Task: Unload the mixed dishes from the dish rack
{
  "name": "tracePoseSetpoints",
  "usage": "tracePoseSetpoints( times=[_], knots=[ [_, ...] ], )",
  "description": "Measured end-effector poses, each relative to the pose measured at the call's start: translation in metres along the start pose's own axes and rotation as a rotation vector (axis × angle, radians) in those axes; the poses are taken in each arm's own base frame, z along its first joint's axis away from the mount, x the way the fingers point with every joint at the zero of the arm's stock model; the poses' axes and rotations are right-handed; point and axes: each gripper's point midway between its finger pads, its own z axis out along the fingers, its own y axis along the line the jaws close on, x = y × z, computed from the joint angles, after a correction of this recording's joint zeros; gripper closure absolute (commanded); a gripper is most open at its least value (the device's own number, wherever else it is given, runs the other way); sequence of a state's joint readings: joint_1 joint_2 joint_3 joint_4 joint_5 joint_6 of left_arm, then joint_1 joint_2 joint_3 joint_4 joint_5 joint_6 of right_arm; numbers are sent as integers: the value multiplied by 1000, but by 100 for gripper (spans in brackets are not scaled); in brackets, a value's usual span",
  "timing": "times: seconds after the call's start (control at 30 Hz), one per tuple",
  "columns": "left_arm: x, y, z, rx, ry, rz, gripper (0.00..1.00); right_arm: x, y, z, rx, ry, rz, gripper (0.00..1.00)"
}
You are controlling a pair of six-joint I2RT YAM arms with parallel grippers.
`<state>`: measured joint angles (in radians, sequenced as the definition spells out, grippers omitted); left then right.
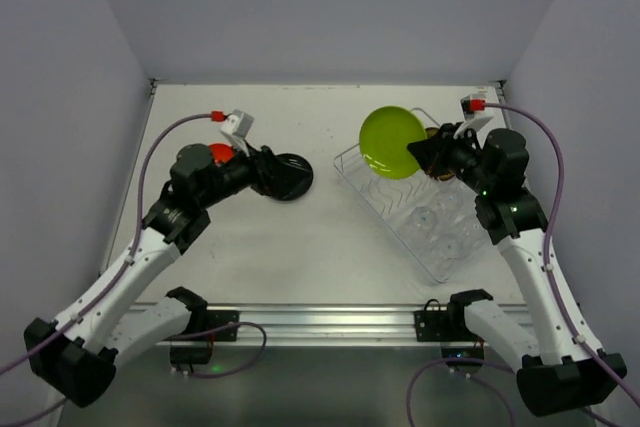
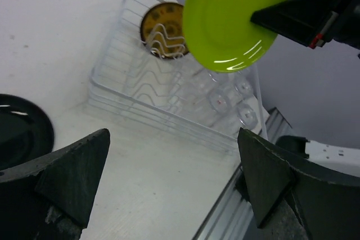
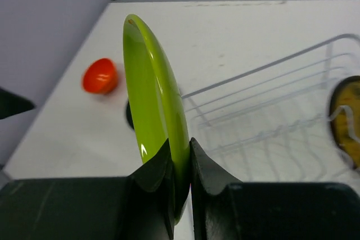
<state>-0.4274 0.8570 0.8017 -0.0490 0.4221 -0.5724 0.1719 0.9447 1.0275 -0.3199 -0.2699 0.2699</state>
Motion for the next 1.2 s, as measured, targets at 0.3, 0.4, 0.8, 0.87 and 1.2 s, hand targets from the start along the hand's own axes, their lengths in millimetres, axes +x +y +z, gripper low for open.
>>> tracePoseSetpoints(
  times=[0.3,0.4,0.8,0.87,1.2],
  knots=[
    [-4,-69,62,84,70,68,0,56,59,-6,-346,156,302,100],
    [-6,-68,63,47,54,74,0,58,71,-16,-417,158,317,100],
    [28,-63,76,14,157,63,62,61,94,-30,-601,139,331,100],
    [28,-66,75,26,159,64,76,58,97,-32,-619,129,324,100],
    [25,-72,75,49,147,64,100,60,96,-29,-637,119,337,1]
  ],
)
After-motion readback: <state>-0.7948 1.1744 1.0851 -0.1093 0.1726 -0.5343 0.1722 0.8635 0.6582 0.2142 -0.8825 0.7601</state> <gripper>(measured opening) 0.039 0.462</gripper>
